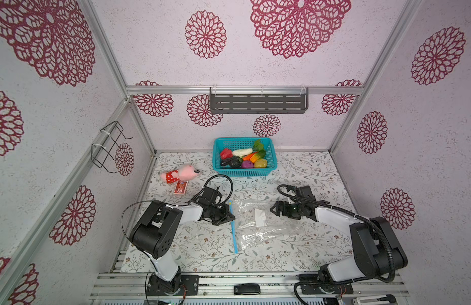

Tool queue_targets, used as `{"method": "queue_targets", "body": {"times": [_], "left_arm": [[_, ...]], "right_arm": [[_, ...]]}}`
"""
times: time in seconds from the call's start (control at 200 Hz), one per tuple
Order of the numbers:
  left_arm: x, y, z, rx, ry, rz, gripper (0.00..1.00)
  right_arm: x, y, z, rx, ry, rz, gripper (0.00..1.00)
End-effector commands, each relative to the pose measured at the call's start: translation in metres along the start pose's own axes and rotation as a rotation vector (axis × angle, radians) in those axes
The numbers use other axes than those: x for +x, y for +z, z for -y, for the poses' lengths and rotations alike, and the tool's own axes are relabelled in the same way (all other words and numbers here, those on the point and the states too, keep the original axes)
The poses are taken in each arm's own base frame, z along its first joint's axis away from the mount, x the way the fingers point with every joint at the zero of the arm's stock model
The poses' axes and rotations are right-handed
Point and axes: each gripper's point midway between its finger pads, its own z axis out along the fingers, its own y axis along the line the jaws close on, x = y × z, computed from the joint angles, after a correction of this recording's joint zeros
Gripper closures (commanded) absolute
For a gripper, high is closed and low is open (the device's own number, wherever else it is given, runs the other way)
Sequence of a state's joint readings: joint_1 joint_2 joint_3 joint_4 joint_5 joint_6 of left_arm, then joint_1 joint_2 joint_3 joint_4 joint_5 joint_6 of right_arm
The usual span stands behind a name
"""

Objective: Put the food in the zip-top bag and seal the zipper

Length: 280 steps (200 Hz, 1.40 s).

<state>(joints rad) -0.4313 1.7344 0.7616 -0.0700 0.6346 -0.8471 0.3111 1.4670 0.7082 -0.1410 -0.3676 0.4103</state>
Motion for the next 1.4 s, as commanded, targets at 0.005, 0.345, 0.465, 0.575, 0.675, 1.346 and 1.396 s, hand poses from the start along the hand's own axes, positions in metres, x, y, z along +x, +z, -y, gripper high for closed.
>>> {"method": "queue_targets", "body": {"times": [0.005, 0.345, 0.465, 0.575, 0.675, 1.346, 1.396], "left_arm": [[0.001, -0.004, 0.006, -0.003, 0.03, 0.005, 1.0], [-0.008, -0.03, 0.042, -0.005, 0.045, 0.063, 1.0], [-0.011, -0.038, 0.064, 0.022, 0.067, 0.078, 1.0], [-0.014, -0.041, 0.084, 0.044, 0.082, 0.084, 1.0], [-0.018, -0.041, 0.097, 0.048, 0.082, 0.086, 1.0], [-0.026, -0.042, 0.143, 0.109, 0.018, 0.089, 1.0], [-0.026, -0.042, 0.145, 0.117, 0.017, 0.09, 1.0]], "right_arm": [[-0.009, -0.006, -0.004, 0.018, -0.036, 0.011, 0.07], [-0.052, -0.067, 0.007, 0.219, -0.096, 0.154, 0.01], [-0.056, -0.081, -0.018, 0.152, -0.109, 0.182, 0.01], [-0.053, -0.098, -0.05, 0.131, -0.178, 0.242, 0.03], [-0.042, -0.109, -0.076, 0.121, -0.224, 0.276, 0.05], [0.005, -0.076, -0.191, 0.114, -0.398, 0.384, 0.41], [0.007, -0.069, -0.194, 0.106, -0.396, 0.37, 0.41]]}}
